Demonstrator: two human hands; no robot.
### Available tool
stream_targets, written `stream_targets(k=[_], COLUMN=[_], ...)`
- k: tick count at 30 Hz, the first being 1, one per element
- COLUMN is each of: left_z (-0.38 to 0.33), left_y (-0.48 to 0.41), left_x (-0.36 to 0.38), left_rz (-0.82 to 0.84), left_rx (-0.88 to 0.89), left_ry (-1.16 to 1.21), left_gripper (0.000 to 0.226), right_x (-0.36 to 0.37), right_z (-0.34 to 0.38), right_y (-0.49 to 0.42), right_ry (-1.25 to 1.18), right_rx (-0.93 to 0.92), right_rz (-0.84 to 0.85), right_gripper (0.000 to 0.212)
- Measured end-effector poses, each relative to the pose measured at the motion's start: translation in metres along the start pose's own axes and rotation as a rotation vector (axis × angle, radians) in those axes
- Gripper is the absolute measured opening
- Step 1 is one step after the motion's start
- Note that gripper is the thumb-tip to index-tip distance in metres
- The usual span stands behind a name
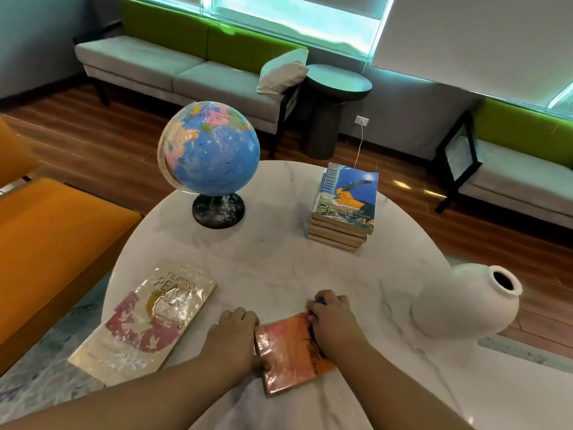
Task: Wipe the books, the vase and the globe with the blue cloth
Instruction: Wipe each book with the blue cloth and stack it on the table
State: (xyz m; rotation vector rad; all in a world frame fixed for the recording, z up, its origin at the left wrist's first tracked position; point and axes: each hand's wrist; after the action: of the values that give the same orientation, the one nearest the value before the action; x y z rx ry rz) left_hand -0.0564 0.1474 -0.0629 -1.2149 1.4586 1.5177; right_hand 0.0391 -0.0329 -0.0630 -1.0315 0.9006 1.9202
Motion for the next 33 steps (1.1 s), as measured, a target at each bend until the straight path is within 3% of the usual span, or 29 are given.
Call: stream_targets(k=[4, 7, 10, 15, 22, 29, 33], left_z=[0.0, 0.0, 0.0, -0.003, -0.01, -0.01, -0.016], left_y=[-0.002, -0.004, -0.004, -0.009, -0.024, -0.008, 0.003], left_x=[-0.003, -0.005, -0.006, -0.005, -0.006, 0.013, 0.02], left_rz=[0.014, 0.032, 0.04, 0.066, 0.158, -0.019, -0.136], left_rx=[0.004, 0.002, 0.005, -0.01, -0.045, 0.037, 0.062], left_ry=[-0.044, -0.029, -0.03, -0.065, -0.03, 0.231, 0.36], left_gripper=[0.072, 0.069, 0.071, 0.074, 0.057, 0.039, 0.027], right_x=[0.009, 0.017, 0.009, 0.001, 0.029, 0.0, 0.0], right_z=[0.036, 0.041, 0.013, -0.015, 0.027, -0.02, 0.007], right_y=[0.009, 0.021, 0.021, 0.031, 0.063, 0.04, 0.044], right_ry=[0.086, -0.049, -0.21, -0.202, -0.28, -0.31, -0.305], right_rx=[-0.176, -0.269, -0.153, 0.032, -0.243, 0.044, -0.077], right_rz=[0.124, 0.161, 0.063, -0.122, 0.178, -0.245, -0.241], right_gripper=[0.036, 0.046, 0.053, 0.054, 0.064, 0.046, 0.041])
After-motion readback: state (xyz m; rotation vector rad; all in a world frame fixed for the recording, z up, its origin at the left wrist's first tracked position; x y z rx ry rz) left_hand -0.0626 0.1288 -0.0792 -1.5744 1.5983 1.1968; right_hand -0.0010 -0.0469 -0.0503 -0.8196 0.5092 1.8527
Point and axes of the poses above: each hand's wrist, its own y-axis away from the middle knuckle, its own x-axis out of the palm, z = x × y, and after that the axes turned 15 degrees about -y, right-handed
